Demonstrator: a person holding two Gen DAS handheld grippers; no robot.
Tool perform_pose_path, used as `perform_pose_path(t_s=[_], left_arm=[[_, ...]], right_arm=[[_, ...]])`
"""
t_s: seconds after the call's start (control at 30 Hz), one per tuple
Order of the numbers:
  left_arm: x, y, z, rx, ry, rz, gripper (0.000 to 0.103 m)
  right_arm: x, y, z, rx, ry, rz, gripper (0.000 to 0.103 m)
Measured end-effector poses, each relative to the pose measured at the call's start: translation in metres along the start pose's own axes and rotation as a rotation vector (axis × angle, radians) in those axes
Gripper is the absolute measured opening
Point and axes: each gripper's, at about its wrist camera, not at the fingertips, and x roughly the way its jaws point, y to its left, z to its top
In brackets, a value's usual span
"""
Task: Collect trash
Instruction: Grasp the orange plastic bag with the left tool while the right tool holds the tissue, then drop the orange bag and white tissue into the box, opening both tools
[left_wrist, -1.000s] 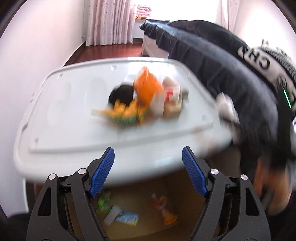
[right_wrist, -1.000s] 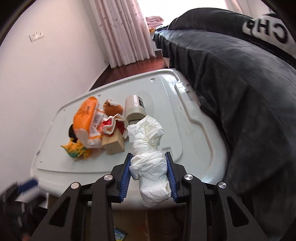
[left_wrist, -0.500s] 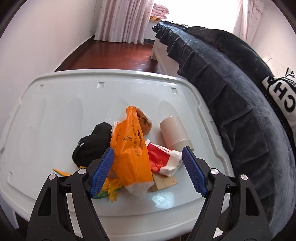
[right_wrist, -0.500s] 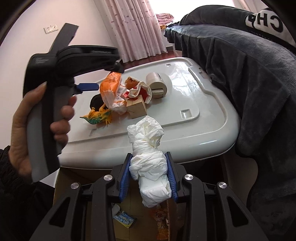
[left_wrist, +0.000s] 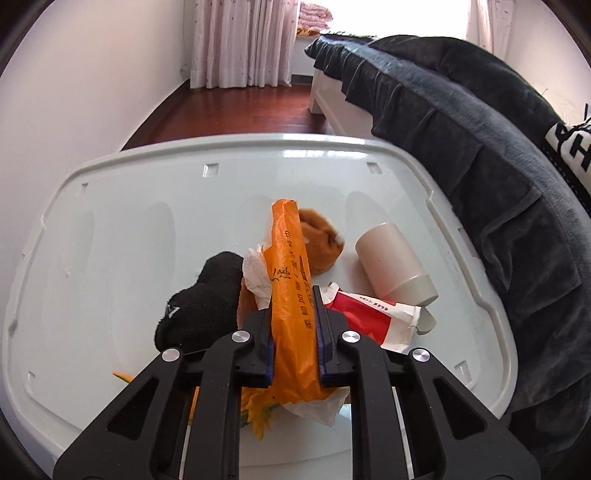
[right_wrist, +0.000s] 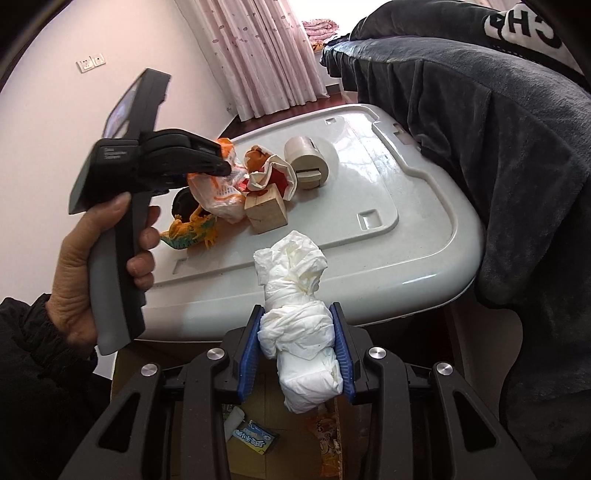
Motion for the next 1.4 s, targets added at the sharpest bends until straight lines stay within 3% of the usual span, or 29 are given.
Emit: perform_pose_path(t_s=[0.33, 0.6, 0.9, 1.1, 1.4], left_arm=[[-0.087, 0.015, 0.004, 0.023, -0.13, -0.046, 0.014], [-0.147, 0.024, -0.033, 0.063, -0.142, -0.034, 0.014], [-0.174, 0.048, -0.138, 0.049, -0.016, 0.068, 0.014], [-0.155, 0.063, -0.207, 0.024, 0.124, 0.054, 0.014], [-0.109, 0.079, -0.25, 0.001, 0.252, 0.055, 0.014]], right_arm=[[0.004, 0.007, 0.0, -0.02, 0.001, 0.001, 0.036], [-0.001, 0.021, -0.003, -0.073, -0.043, -0.001, 0.036], [-0.036, 0.046, -0.023, -0.081, -0.089, 0.045, 0.036], [-0.05, 0.069, -0.061, -0.095, -0.044, 0.076, 0.036], [-0.028, 0.074, -0.099, -0.147, 0.045, -0.012, 0.036]])
